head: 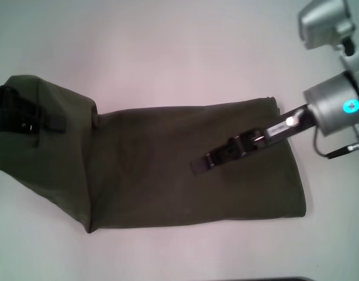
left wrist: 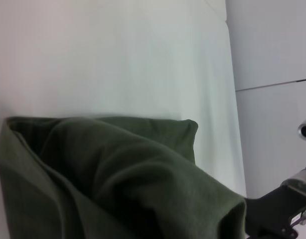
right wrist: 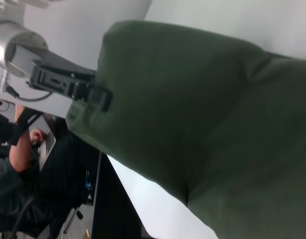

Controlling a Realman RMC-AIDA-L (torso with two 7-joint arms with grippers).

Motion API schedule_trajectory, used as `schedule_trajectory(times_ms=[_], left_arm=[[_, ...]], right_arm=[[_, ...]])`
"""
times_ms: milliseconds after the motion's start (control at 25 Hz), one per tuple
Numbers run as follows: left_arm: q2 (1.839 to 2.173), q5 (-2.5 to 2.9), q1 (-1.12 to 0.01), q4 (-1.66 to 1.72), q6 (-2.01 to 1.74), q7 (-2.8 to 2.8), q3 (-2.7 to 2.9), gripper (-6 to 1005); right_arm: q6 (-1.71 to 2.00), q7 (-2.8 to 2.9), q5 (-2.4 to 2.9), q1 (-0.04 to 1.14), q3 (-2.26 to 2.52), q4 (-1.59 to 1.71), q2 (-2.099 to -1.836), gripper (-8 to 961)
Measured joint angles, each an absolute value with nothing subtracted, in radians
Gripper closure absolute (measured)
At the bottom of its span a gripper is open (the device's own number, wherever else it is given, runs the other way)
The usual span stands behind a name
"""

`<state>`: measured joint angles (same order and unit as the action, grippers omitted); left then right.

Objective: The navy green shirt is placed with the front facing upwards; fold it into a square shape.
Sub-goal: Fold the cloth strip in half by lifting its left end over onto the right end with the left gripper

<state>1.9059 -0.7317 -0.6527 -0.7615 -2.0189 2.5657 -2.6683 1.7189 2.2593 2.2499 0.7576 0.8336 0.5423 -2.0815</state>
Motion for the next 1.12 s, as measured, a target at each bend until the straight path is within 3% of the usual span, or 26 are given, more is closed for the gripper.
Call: schedule_trajectory(times_ms=[160,520,1120], left_arm=[[1.909,-0.732,-0.654,-0.761,-2.014,2.564,-2.67,949],[1.911,-0.783,-0.654,-0.769,-2.022,2.567,-2.667,948],[1.911,-0.833,-0.649,-0.771,-2.034,2.567,-2.662,947]], right_arm=[[1.657,2.245,2.241,0.804,0.87,0.453,-2.097,581],[1.478,2.243,2.185,0.877,0.93,0.266,-2.103,950],[1.372,2.228,2.117,0.924,0.942,0.134,-2.114,953]])
